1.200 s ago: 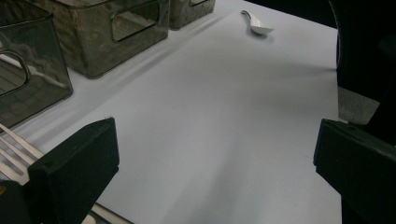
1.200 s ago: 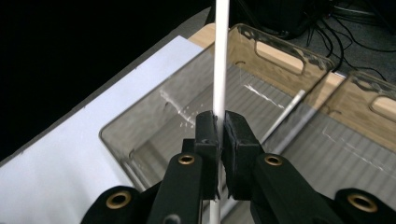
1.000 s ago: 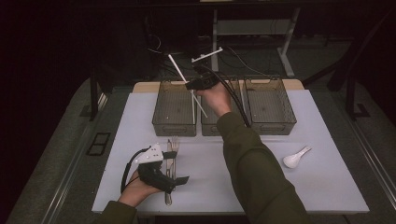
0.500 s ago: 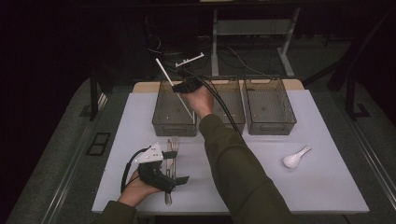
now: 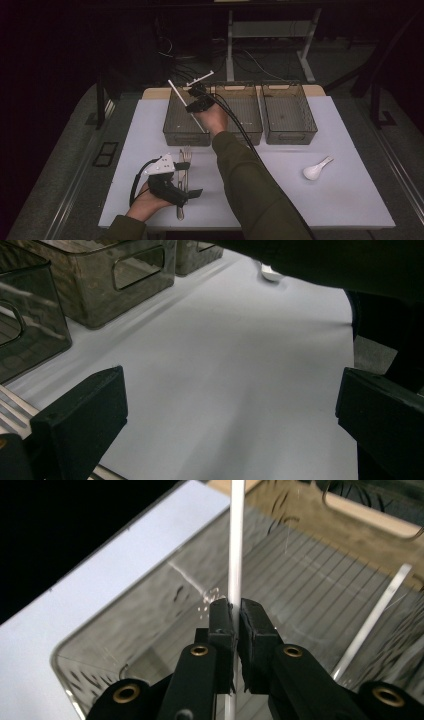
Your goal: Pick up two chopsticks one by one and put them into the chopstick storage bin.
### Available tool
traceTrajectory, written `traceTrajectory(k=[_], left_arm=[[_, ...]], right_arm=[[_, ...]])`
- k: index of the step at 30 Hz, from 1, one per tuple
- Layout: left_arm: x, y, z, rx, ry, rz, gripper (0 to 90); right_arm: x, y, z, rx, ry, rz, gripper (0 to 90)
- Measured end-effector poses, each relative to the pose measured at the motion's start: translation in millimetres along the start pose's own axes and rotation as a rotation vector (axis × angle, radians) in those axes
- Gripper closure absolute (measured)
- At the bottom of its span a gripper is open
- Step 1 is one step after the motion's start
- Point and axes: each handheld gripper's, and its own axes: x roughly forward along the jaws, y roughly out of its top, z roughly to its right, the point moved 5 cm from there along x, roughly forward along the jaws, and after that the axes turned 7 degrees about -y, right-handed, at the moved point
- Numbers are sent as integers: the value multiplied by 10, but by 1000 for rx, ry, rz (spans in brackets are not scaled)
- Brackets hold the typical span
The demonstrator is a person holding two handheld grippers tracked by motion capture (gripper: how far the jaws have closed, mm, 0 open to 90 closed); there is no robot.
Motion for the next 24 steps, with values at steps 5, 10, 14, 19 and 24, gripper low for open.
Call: traceTrajectory(k=[5,10,14,19,24], left_arm=[[-2,0,-1,2,-2,1,0],[-3,1,-1,3,-3,1,0],[-6,1,-3,3,-2,3,0],[-4,-4,-8,4,2,-4,0],[1,-7,-7,3,6,-7,0]], right_arm=[[63,-36,-22,-2,4,-34,837],[88,-76,12,-18,-21,-70,780],[25,-57,19,-27,-13,-59,724],[-102,-37,7,-45,21,-52,646],[-253,-80,22,-64,63,-36,551]])
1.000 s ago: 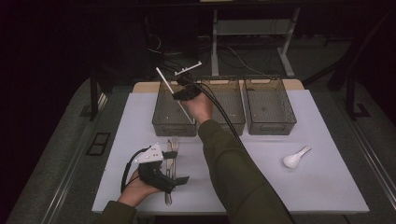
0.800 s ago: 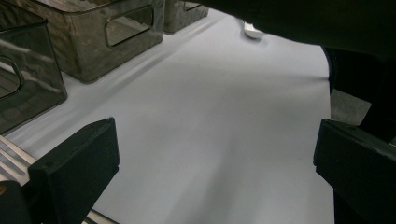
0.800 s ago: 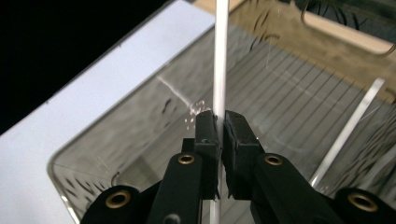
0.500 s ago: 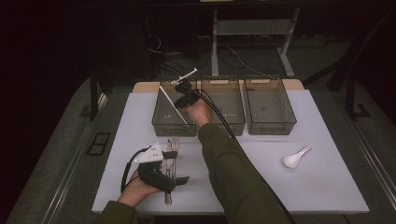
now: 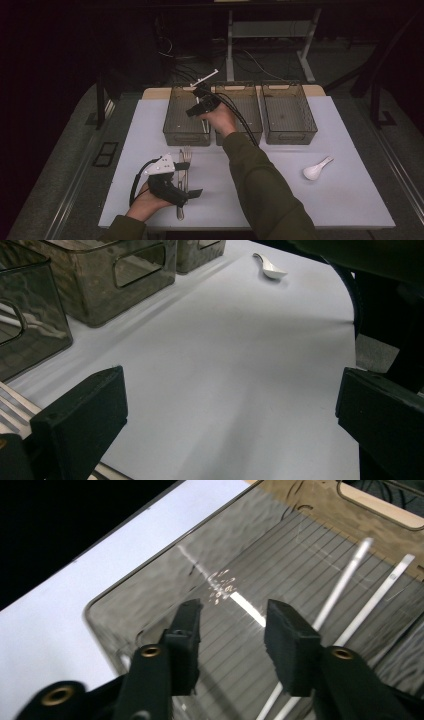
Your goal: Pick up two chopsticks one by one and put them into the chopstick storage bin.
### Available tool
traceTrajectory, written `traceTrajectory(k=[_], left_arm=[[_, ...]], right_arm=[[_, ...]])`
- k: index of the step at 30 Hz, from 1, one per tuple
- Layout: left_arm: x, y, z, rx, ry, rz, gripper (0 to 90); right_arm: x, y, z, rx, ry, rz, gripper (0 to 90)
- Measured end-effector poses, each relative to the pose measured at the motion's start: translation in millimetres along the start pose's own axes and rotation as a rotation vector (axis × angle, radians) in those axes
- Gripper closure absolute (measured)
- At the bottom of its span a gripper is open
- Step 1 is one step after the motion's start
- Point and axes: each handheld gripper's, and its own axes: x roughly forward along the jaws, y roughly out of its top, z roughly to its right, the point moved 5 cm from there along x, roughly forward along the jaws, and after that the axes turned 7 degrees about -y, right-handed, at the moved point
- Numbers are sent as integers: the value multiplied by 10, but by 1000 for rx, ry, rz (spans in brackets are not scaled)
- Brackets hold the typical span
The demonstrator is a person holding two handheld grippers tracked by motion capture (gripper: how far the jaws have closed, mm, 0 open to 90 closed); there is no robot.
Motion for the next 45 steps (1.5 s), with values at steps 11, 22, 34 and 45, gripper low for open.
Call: traceTrajectory(k=[11,22,34,45], left_arm=[[6,-13,-2,3,7,-9,0],[-6,-29,-16,1,19,-16,0],[-9,-45,-25,-14,31,-19,0],[-11,-47,-29,-18,37,-21,0]], right_arm=[[-391,-270,40,-56,29,43,460],[-752,-612,172,-85,28,89,389],[-1086,-976,334,-75,22,153,376],[-1347,-1292,455,-49,31,196,375]])
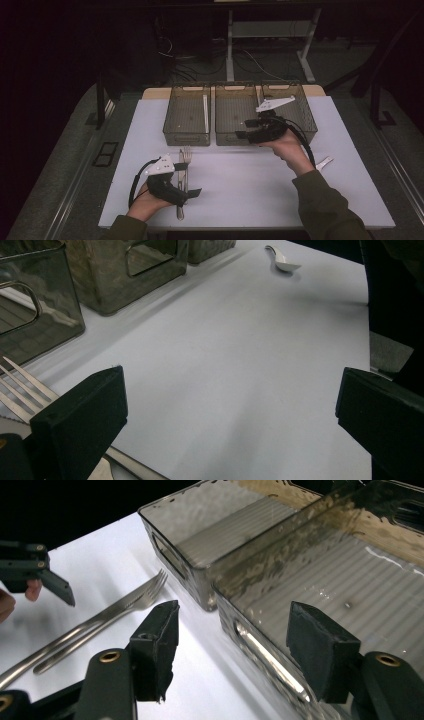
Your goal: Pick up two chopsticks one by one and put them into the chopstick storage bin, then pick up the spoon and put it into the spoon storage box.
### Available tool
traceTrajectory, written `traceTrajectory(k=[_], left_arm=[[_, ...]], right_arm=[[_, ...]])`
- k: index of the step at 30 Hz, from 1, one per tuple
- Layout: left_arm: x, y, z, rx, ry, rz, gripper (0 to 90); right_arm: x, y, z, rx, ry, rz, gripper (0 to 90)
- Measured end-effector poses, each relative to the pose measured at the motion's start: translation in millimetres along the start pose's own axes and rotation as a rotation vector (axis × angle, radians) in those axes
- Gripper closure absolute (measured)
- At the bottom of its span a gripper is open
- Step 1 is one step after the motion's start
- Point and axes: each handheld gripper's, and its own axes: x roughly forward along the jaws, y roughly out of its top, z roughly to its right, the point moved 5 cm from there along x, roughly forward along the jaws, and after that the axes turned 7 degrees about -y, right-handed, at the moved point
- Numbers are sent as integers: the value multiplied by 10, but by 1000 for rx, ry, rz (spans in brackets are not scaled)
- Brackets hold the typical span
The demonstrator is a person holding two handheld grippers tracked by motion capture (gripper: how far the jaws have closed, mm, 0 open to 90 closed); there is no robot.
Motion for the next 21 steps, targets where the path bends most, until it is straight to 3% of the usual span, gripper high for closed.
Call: traceTrajectory(k=[21], left_arm=[[-45,3,-21,-2,20,8,0]], right_arm=[[-511,-591,247,48,-43,28,368]])
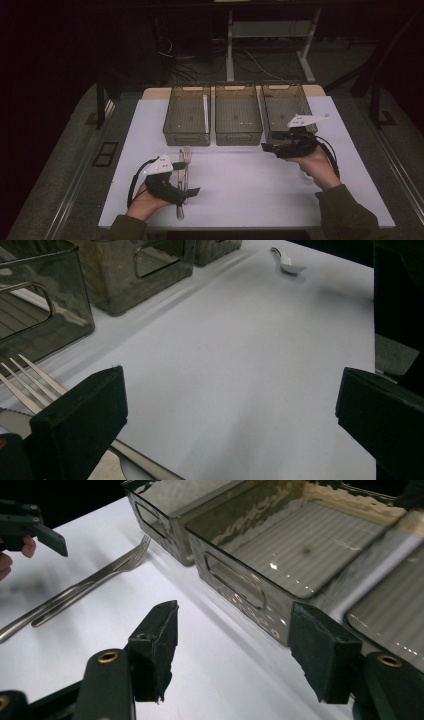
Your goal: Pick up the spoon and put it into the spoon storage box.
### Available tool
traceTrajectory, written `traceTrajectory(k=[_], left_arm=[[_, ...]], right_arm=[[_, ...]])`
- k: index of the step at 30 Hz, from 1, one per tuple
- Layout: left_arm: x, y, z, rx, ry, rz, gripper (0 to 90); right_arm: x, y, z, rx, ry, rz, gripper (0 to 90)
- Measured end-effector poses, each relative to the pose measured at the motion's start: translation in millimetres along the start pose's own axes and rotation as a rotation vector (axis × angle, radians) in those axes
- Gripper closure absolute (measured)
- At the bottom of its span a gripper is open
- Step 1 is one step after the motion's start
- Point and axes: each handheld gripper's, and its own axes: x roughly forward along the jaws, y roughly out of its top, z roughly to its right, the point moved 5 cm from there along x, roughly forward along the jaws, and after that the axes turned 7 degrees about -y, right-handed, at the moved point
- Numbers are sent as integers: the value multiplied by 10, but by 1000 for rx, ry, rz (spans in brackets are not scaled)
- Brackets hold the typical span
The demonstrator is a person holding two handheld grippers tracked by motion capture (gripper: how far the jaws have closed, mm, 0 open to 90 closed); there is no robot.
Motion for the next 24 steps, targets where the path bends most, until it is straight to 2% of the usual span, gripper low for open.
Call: traceTrajectory(k=[7,11,15,21,24], left_arm=[[-15,0,6,6,0,1,0],[-14,2,10,7,0,-1,0],[-8,2,16,6,0,-2,0],[-11,1,19,5,1,-2,0],[-14,3,20,6,4,-1,0]], right_arm=[[-179,-166,97,15,-37,2,368],[-237,-283,153,8,-70,-24,389],[-298,-399,238,1,-119,-52,446],[-423,-551,396,33,-160,-78,549],[-484,-628,512,27,-207,-93,614]])
